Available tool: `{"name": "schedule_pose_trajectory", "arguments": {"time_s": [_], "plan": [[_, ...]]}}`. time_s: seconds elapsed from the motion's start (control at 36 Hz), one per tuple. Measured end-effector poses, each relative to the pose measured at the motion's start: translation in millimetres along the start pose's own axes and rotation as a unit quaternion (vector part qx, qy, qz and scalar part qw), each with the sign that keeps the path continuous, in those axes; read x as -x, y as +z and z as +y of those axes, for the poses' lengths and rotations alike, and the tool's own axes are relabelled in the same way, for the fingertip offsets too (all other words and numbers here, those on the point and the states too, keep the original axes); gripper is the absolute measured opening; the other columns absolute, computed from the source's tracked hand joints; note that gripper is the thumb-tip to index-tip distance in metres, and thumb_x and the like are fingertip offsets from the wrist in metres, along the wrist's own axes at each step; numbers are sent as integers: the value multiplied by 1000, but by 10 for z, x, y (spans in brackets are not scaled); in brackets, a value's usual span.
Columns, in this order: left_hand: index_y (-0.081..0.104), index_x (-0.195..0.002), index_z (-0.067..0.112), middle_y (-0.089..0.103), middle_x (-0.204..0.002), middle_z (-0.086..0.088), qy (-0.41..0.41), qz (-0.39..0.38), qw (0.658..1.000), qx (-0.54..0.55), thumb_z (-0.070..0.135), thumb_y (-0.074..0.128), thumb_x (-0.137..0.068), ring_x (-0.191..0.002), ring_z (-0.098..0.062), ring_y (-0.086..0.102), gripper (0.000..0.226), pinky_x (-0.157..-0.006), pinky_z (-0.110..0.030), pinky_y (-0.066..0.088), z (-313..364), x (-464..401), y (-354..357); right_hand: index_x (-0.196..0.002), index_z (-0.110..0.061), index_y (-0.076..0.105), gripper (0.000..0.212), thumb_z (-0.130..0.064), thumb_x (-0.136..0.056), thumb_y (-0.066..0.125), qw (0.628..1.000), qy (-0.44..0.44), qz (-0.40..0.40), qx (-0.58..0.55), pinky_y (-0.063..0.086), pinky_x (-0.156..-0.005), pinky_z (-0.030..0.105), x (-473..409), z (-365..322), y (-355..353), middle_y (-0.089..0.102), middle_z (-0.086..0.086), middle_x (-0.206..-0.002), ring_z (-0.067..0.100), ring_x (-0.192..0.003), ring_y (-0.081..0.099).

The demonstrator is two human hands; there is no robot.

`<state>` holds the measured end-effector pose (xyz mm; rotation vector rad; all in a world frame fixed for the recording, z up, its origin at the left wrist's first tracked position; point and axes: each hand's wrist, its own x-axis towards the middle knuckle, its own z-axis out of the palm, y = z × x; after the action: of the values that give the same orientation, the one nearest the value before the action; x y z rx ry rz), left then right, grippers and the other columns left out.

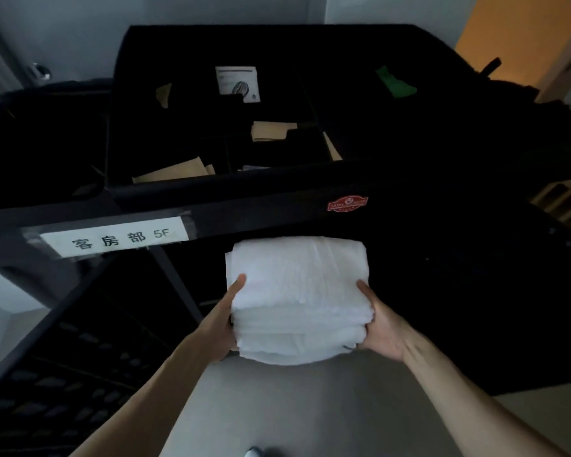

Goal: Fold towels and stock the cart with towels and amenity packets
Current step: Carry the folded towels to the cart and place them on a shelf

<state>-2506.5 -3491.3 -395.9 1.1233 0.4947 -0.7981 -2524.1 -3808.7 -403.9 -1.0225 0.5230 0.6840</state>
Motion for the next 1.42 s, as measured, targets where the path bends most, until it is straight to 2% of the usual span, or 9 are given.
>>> {"name": "schedule_pose_trajectory", "arguments": {"time_s": [0.08, 0.25, 0.5, 0.67, 0.78, 0.89, 1.06, 1.28, 1.42], "plan": [[63, -131, 31, 71, -124, -4, 7, 12, 1000, 13, 81, 74, -60, -110, -26, 70, 88, -86, -50, 56, 18, -103, 39, -135, -26, 60, 82, -77, -70, 67, 1000, 15, -17, 14, 51, -95, 56, -175, -109, -105, 65, 8, -131, 30, -118, 64], [70, -122, 30, 72, -121, -5, 36, 38, 997, 54, 79, 75, -61, -105, -27, 71, 79, -75, -48, 60, 69, -325, 91, -139, -27, 55, 87, -77, -68, 70, 996, 20, -69, 50, 51, -96, 55, -522, -374, -202, 64, 5, -135, 27, -121, 62], [70, -125, 21, 69, -127, -8, 178, 64, 978, 92, 70, 75, -70, -119, -27, 65, 74, -103, -50, 48, 275, -747, 230, -143, -25, 51, 81, -74, -80, 58, 986, -17, -119, 118, 38, -108, 64, -1083, -955, -254, 61, 7, -137, 30, -128, 57], [76, -115, 25, 71, -123, -7, 219, 68, 970, 77, 71, 72, -74, -113, -24, 68, 61, -82, -41, 60, 474, -1074, 128, -143, -23, 51, 77, -72, -83, 54, 975, -50, -169, 133, 45, -104, 57, -1523, -1172, -276, 59, 6, -140, 27, -128, 57], [75, -116, 25, 70, -125, -5, 247, 86, 962, 74, 70, 72, -74, -115, -22, 68, 62, -96, -44, 52, 605, -1310, -4, -144, -24, 50, 80, -74, -83, 54, 965, -94, -198, 145, 46, -103, 53, -1850, -1267, -271, 56, 7, -143, 27, -131, 54], [73, -120, 23, 69, -127, -5, 279, 74, 954, 77, 67, 72, -75, -116, -21, 67, 63, -93, -40, 53, 718, -1540, -175, -131, -28, 64, 80, -79, -69, 67, 958, -127, -212, 143, 56, -88, 41, -2194, -1342, -226, 62, 5, -136, 24, -125, 60], [68, -127, 18, 68, -128, -5, 313, 60, 944, 83, 63, 73, -78, -118, -21, 66, 67, -101, -40, 48, 868, -1822, -420, -135, -29, 61, 68, -73, -82, 59, 952, -172, -225, 116, 53, -96, 43, -2596, -1345, -136, 56, 5, -143, 25, -131, 54], [66, -129, 16, 69, -127, -3, 303, 92, 935, 161, 43, 70, -82, -117, -18, 66, 55, -111, -39, 42, 590, -2264, -487, -134, -28, 59, 69, -64, -76, 63, 978, -136, -118, 104, 57, -83, 43, -2861, -966, -215, 66, 1, -131, 20, -114, 66], [66, -128, 20, 72, -122, -1, 325, 129, 931, 104, 44, 70, -86, -114, -18, 67, 48, -105, -41, 47, 643, -2264, -552, -131, -32, 60, 70, -68, -71, 64, 977, -119, -55, 171, 45, -101, 54, -2849, -1052, -282, 69, -2, -125, 25, -118, 62]]}}
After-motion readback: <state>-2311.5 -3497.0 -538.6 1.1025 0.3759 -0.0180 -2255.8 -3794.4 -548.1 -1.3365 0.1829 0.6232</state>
